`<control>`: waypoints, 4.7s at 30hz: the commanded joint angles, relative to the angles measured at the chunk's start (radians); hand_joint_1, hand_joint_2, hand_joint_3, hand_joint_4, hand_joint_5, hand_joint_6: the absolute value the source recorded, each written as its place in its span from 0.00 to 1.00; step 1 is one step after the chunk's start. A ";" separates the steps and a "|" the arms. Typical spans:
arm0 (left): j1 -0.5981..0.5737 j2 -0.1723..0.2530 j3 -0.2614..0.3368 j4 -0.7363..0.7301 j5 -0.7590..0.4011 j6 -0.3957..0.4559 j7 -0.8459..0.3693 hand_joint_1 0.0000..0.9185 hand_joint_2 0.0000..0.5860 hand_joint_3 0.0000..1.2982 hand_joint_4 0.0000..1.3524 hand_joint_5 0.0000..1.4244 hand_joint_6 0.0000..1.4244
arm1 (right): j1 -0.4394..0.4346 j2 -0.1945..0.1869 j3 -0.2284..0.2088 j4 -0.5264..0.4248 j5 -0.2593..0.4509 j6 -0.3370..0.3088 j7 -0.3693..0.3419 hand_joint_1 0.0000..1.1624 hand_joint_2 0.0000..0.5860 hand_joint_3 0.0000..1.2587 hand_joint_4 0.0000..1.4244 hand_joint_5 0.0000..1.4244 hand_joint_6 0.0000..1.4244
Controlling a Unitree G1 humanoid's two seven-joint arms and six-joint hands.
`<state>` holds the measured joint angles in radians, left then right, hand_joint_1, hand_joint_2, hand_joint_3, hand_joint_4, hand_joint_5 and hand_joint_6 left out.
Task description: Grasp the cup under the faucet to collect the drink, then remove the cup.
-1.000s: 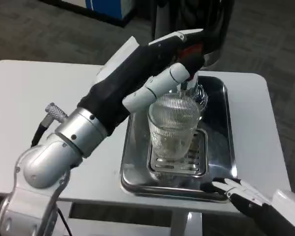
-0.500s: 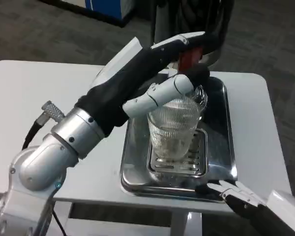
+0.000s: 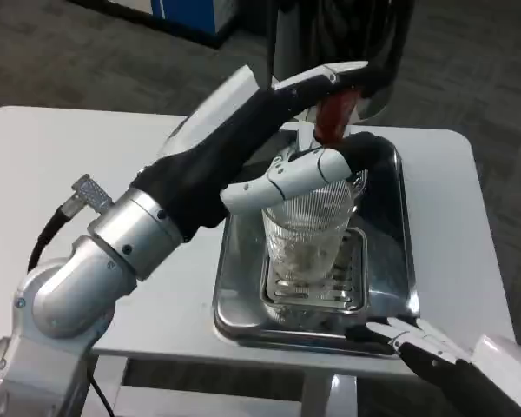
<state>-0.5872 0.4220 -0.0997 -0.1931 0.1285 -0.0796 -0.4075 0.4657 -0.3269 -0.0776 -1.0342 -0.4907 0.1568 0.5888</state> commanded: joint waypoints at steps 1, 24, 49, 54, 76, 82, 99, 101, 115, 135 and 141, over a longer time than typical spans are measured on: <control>0.017 0.027 -0.020 0.009 0.038 0.001 -0.024 0.04 0.20 0.19 0.15 0.14 0.07 | 0.000 -0.002 0.001 -0.013 -0.004 0.004 -0.007 0.41 0.80 0.13 0.05 0.00 0.00; 0.010 0.081 -0.046 0.023 0.082 -0.006 -0.052 0.02 0.21 0.21 0.16 0.14 0.04 | -0.044 0.001 0.038 -0.003 -0.034 0.058 -0.030 0.41 0.80 0.13 0.05 0.00 0.00; 0.011 0.128 -0.077 0.030 0.107 -0.018 -0.058 0.00 0.21 0.27 0.18 0.13 0.00 | -0.058 -0.003 0.046 -0.011 -0.026 0.093 -0.037 0.41 0.80 0.13 0.06 0.00 0.00; 0.014 0.143 -0.093 0.025 0.142 -0.026 -0.062 0.00 0.21 0.29 0.19 0.14 0.01 | -0.057 -0.003 0.044 -0.012 -0.023 0.093 -0.039 0.41 0.80 0.13 0.06 0.00 0.00; 0.048 0.168 -0.075 0.023 0.146 -0.054 -0.066 0.00 0.22 0.31 0.21 0.14 0.01 | -0.102 0.012 0.087 0.026 -0.059 0.120 -0.078 0.43 0.80 0.13 0.07 0.02 0.01; 0.057 0.170 -0.070 0.017 0.146 -0.056 -0.064 0.00 0.22 0.31 0.22 0.14 0.01 | -0.143 0.018 0.102 0.058 -0.079 0.126 -0.111 0.49 0.72 0.13 0.10 0.06 0.04; 0.064 0.172 -0.064 0.013 0.146 -0.052 -0.060 0.00 0.23 0.32 0.23 0.15 0.01 | -0.248 0.081 -0.021 0.162 0.125 0.258 -0.165 0.64 0.42 0.12 0.11 0.12 0.16; 0.065 0.172 -0.063 0.012 0.147 -0.052 -0.059 0.00 0.23 0.32 0.23 0.16 0.01 | -0.257 0.083 -0.036 0.176 0.154 0.261 -0.172 0.67 0.36 0.12 0.11 0.12 0.17; 0.074 0.174 -0.065 -0.003 0.159 -0.045 -0.057 0.00 0.24 0.32 0.23 0.16 0.02 | -0.354 0.085 -0.073 0.329 0.337 0.218 -0.237 0.69 0.29 0.10 0.12 0.12 0.19; 0.068 0.175 -0.072 0.017 0.167 -0.047 -0.056 0.00 0.24 0.32 0.24 0.16 0.02 | -0.473 0.123 0.005 0.606 0.423 -0.003 -0.341 0.71 0.27 0.08 0.13 0.14 0.19; 0.062 0.177 -0.074 0.022 0.167 -0.049 -0.058 0.00 0.25 0.32 0.24 0.17 0.02 | -0.509 0.130 0.005 0.653 0.438 -0.035 -0.366 0.71 0.26 0.08 0.13 0.14 0.19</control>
<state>-0.5819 0.5708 -0.1365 -0.2127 0.2492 -0.1587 -0.4075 -0.0304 -0.2034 -0.0702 -0.3949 -0.0715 0.1534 0.2371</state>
